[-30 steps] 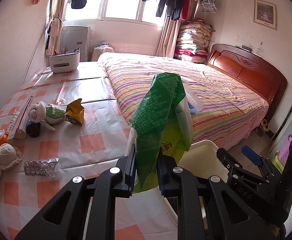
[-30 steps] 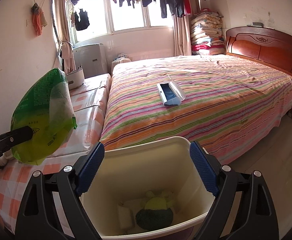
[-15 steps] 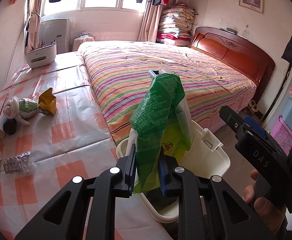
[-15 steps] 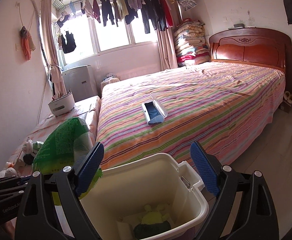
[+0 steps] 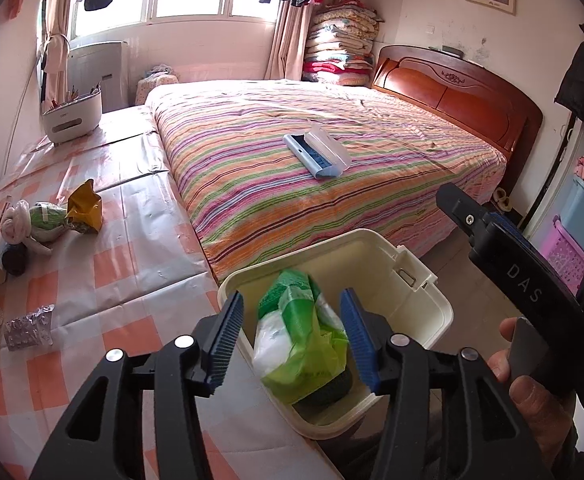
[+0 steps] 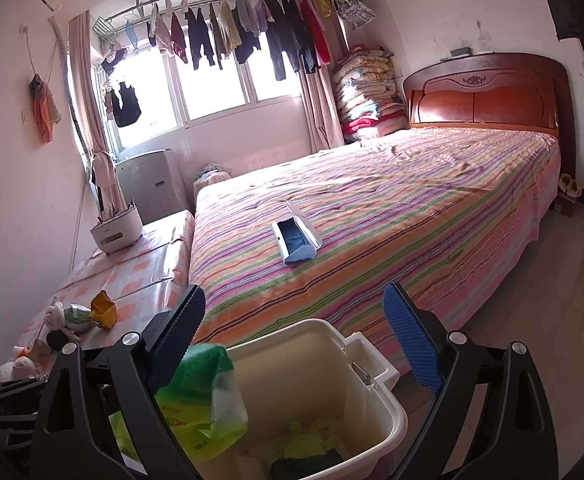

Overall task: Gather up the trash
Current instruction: 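Lower the green bag into the beige bin and open the left tool, then move both empty tools back over the remaining table items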

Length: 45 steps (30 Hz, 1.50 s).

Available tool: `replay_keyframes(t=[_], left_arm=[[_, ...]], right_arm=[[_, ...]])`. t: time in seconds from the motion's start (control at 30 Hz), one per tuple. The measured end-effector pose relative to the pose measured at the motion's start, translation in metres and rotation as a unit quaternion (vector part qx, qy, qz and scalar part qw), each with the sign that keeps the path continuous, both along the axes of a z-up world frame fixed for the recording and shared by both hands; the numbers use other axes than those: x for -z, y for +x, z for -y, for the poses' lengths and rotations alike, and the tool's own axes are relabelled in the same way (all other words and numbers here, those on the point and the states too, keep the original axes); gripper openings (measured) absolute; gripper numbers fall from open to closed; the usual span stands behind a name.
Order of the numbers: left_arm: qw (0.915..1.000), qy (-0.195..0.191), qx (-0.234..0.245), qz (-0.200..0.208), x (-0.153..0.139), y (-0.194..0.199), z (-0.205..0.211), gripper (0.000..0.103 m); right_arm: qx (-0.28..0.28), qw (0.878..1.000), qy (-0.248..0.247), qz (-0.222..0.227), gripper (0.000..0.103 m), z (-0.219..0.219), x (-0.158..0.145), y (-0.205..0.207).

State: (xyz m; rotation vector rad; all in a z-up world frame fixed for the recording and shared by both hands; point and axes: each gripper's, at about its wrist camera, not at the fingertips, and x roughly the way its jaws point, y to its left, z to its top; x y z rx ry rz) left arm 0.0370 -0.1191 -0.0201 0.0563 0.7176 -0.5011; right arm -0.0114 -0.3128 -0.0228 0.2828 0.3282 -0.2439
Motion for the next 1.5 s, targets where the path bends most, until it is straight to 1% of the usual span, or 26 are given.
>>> replay_keyframes(t=[0.03, 0.1, 0.17, 0.27, 0.47, 0.5, 0.57, 0.73, 0.9, 1.03, 1.13, 1.23, 1.33, 1.5], left_arm=[[1.0, 0.0, -0.004, 0.009, -0.003, -0.002, -0.001, 0.066], [0.9996, 0.002, -0.007, 0.026, -0.009, -0.006, -0.003, 0.068], [0.9992, 0.008, -0.011, 0.036, -0.014, -0.007, -0.005, 0.072], [0.9987, 0.01, -0.021, 0.045, -0.021, -0.007, -0.012, 0.073], [0.9973, 0.016, -0.054, 0.046, -0.028, 0.0, -0.032, 0.074], [0.997, 0.017, -0.059, 0.046, -0.029, 0.001, -0.036, 0.074], [0.9962, 0.017, -0.072, 0.046, -0.03, 0.003, -0.045, 0.074], [0.993, 0.024, -0.106, 0.047, -0.034, 0.007, -0.071, 0.074], [0.989, 0.019, -0.14, 0.044, -0.039, 0.011, -0.102, 0.074], [0.9846, 0.022, -0.168, 0.045, -0.043, 0.013, -0.128, 0.074], [0.9798, 0.027, -0.193, 0.045, -0.044, 0.015, -0.149, 0.074], [0.9747, 0.021, -0.219, 0.038, -0.043, 0.016, -0.173, 0.074], [0.9688, 0.018, -0.246, 0.028, -0.039, 0.018, -0.199, 0.074], [0.9562, 0.033, -0.291, 0.013, -0.026, 0.019, -0.242, 0.074]], right_arm=[[-0.001, 1.0, 0.0, -0.001, 0.089, -0.001, 0.0, 0.0], [-0.002, 1.0, -0.002, -0.002, 0.089, -0.003, 0.001, 0.001], [-0.004, 1.0, -0.002, -0.004, 0.089, -0.005, 0.001, 0.003], [-0.008, 1.0, -0.001, -0.006, 0.089, -0.008, 0.002, 0.004], [-0.022, 1.0, -0.001, -0.011, 0.09, -0.019, 0.003, 0.01], [-0.024, 1.0, -0.003, -0.013, 0.094, -0.022, 0.003, 0.012], [-0.028, 1.0, -0.007, -0.013, 0.096, -0.029, 0.003, 0.015], [-0.049, 0.998, -0.018, -0.022, 0.096, -0.05, 0.001, 0.028], [-0.079, 0.996, -0.03, -0.033, 0.096, -0.078, 0.0, 0.041], [-0.103, 0.993, -0.043, -0.035, 0.096, -0.102, -0.003, 0.051], [-0.126, 0.99, -0.053, -0.04, 0.096, -0.122, -0.004, 0.061], [-0.147, 0.986, -0.065, -0.044, 0.096, -0.142, -0.006, 0.071], [-0.168, 0.981, -0.077, -0.05, 0.096, -0.162, -0.005, 0.081], [-0.215, 0.971, -0.078, -0.074, 0.096, -0.196, -0.001, 0.104]])
